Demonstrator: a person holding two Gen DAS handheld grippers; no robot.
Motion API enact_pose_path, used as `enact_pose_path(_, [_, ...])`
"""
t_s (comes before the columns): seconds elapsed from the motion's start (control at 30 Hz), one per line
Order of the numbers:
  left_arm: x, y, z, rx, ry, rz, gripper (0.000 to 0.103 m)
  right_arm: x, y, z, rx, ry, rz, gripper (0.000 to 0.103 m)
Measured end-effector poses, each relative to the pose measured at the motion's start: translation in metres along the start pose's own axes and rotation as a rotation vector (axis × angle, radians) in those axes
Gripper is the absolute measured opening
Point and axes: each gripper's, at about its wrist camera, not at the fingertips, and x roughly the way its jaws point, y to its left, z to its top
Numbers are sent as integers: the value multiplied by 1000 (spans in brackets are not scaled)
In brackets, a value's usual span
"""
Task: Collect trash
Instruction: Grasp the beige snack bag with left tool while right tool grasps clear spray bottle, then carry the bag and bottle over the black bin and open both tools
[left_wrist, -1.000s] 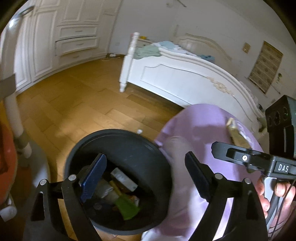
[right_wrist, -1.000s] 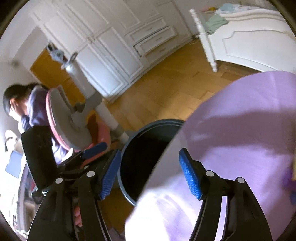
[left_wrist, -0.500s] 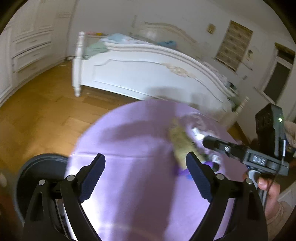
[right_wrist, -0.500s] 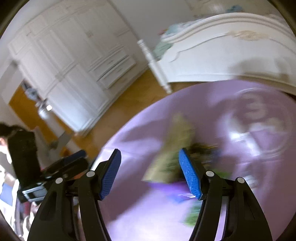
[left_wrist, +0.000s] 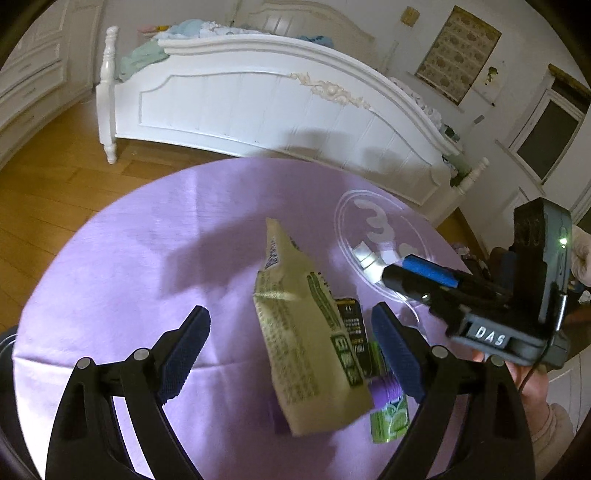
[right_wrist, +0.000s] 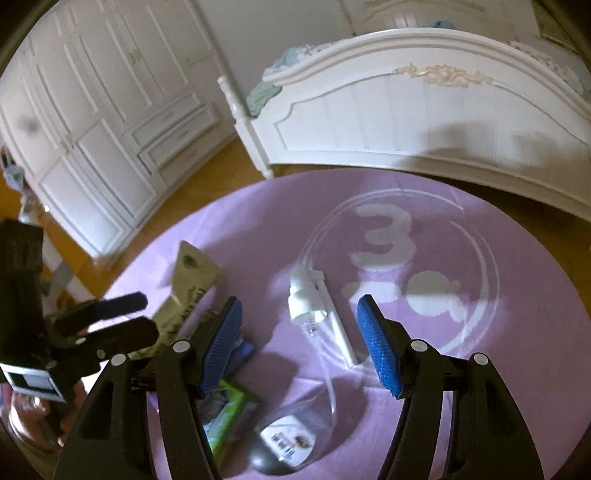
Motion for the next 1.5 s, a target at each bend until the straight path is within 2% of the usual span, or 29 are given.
enact_pose_path(0.13, [8,-2,1,9,5,4,87,14,6,0,-52,35,-23,56])
enact_pose_path(0.2, [13,-1,0,9,18,6,71,20,6,4,-57,51,-28,49])
enact_pose_path(0.27, [18,0,0,-5,40,-1,60,24,7,5,-72,49,-45,39])
enact_pose_path(0.3, [16,0,-1,-2,34,3,50,25,7,5,-83,50,-57,35])
enact_pose_path(0.37, [16,-1,-2,-9,38,-11,45,26,6,5,-85,49,-55,31])
enact_pose_path(0.43, [13,0,-3,-20,33,-40,44,25,5,3,-76,43,-54,31])
enact_pose_path(0.73, [-35,-1,-2,-13,-86,-36,43,-18,3,1,-8,-79,2,30])
enact_pose_path(0.9, [-73,2,-12,6,-159,1,43,-51,21,3,6,-153,54,30])
enact_pose_path(1.0, [-96,7,-24,24,-201,57,43,-69,37,3,8,-176,106,30])
enact_pose_path(1.23, [-154,43,-59,-4,-296,195,43,-82,104,3,-56,-160,211,30])
enact_pose_path(1.5, [-196,102,-99,-123,-351,287,43,-58,197,-12,-166,-74,304,29])
